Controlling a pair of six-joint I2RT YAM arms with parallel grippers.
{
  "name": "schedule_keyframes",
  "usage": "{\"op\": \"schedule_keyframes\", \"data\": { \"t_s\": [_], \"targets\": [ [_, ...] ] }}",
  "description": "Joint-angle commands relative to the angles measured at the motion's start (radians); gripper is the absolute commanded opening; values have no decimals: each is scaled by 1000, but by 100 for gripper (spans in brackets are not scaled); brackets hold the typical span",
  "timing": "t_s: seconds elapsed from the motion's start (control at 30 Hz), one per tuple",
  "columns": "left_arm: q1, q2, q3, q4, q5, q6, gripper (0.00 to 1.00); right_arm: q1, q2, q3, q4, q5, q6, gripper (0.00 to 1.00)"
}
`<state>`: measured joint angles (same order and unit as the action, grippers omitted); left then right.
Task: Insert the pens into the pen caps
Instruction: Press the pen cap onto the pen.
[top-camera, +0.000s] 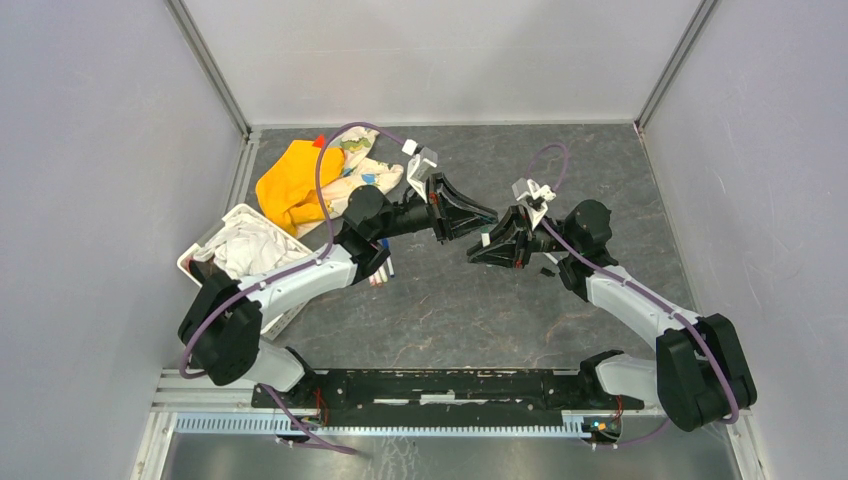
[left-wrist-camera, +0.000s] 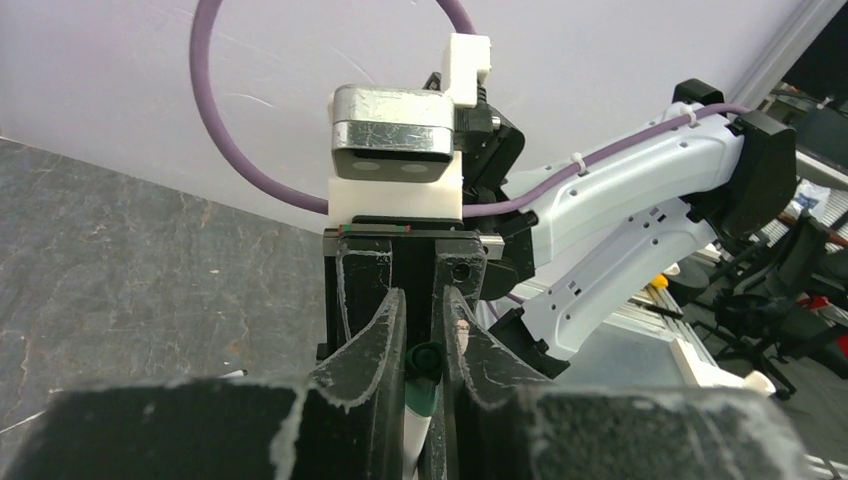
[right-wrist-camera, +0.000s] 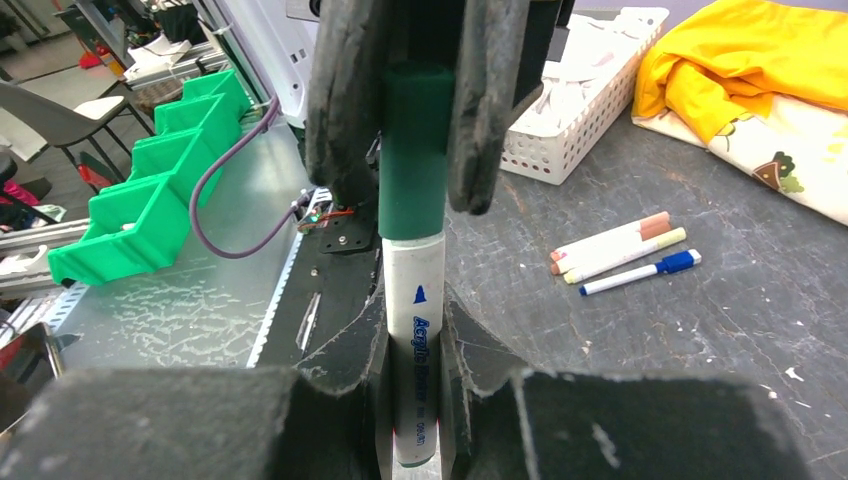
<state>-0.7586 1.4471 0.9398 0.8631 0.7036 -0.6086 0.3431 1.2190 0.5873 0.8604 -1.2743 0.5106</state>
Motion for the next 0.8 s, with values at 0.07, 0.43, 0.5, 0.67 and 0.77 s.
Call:
{"op": "schedule_keyframes", "data": {
  "t_s": [0.07,0.43,0.5,0.67,0.77],
  "targets": [
    [2,40,34,10,172,-26,2,-3,-6,54,78,17,60,0],
    [-1,67,-10,-29,332,-106,2,-7,-14,91,-121,43,-100,0],
    [-3,43,-44,-61,283,-86,2,-10,-20,92,-145,59,-127,0],
    [-48,39,-157,102,163,-200,2,-10,-2,96,-128,78,-123,0],
    [-90,37,-188,112,89,-216,2,-10,3,105,-148,97,-144,0]
  ]
}}
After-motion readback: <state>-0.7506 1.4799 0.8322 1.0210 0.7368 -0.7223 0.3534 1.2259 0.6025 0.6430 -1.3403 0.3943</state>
